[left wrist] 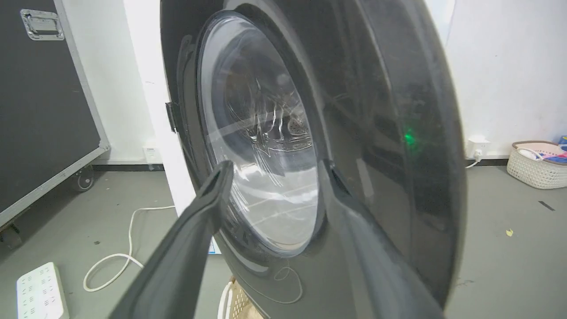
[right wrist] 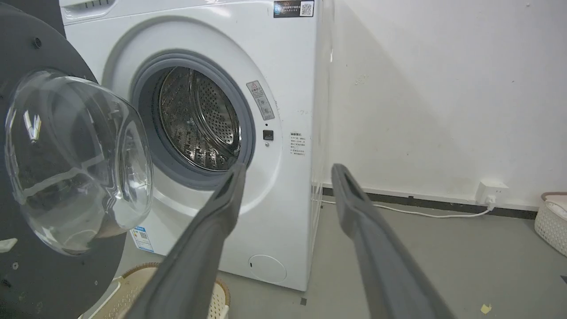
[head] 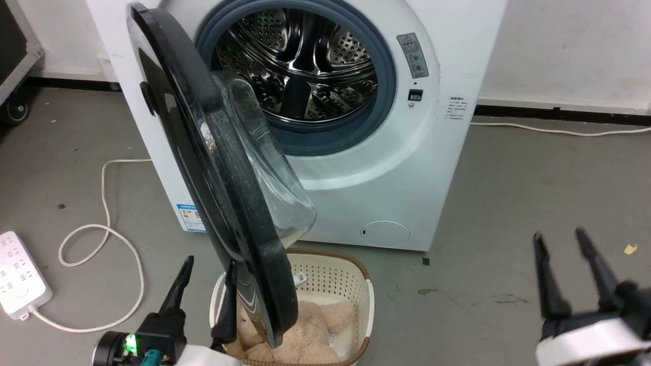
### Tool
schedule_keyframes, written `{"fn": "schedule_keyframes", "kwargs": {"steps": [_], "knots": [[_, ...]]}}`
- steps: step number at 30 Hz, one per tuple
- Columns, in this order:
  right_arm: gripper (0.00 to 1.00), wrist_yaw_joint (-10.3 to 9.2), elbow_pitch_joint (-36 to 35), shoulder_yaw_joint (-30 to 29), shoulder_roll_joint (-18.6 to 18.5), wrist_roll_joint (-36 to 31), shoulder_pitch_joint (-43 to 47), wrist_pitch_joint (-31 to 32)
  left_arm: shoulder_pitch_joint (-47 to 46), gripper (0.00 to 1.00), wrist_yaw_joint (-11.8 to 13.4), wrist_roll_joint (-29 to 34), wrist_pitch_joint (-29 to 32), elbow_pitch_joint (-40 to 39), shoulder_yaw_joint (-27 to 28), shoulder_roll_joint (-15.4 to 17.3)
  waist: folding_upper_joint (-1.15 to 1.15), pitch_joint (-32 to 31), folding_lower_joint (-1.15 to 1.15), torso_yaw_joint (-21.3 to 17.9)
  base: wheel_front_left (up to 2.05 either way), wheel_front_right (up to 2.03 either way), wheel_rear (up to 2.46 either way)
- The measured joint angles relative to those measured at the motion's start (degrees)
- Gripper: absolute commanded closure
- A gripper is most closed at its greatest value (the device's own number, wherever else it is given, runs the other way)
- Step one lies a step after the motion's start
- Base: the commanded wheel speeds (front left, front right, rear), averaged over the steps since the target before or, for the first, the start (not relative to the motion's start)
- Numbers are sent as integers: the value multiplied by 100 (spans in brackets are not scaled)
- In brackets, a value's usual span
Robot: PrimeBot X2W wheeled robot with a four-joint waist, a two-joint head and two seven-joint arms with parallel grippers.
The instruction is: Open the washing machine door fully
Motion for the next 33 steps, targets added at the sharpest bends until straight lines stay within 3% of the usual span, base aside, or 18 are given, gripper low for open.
{"fn": "schedule_keyframes", "kwargs": {"steps": [4,16,17,18,19,25,33], "knots": [[0,0,-103,53,321,-204,371,-3,115,0,8,42,-1,0,-54,-7,0,-19,0,-46,0,0,0],[0,0,-149,100,558,-625,542,21,237,0,75,29,-43,53,-47,-58,0,26,0,28,0,0,0],[0,0,-148,94,570,-625,542,21,237,57,73,15,-42,53,-43,-58,0,28,1,31,0,0,0],[0,0,-143,87,579,-625,543,21,236,57,56,4,-43,52,-46,-57,0,28,1,34,0,0,0],[0,0,-134,85,583,-625,543,21,236,100,30,0,-43,52,-48,-54,0,28,1,35,0,0,0],[0,0,-82,82,606,-625,543,20,227,100,23,-22,-43,-166,86,-49,0,24,1,23,0,0,0],[0,0,-23,53,622,-577,541,21,-233,100,53,-348,-45,-1659,865,-192,0,-14,1,46,0,0,0]]}}
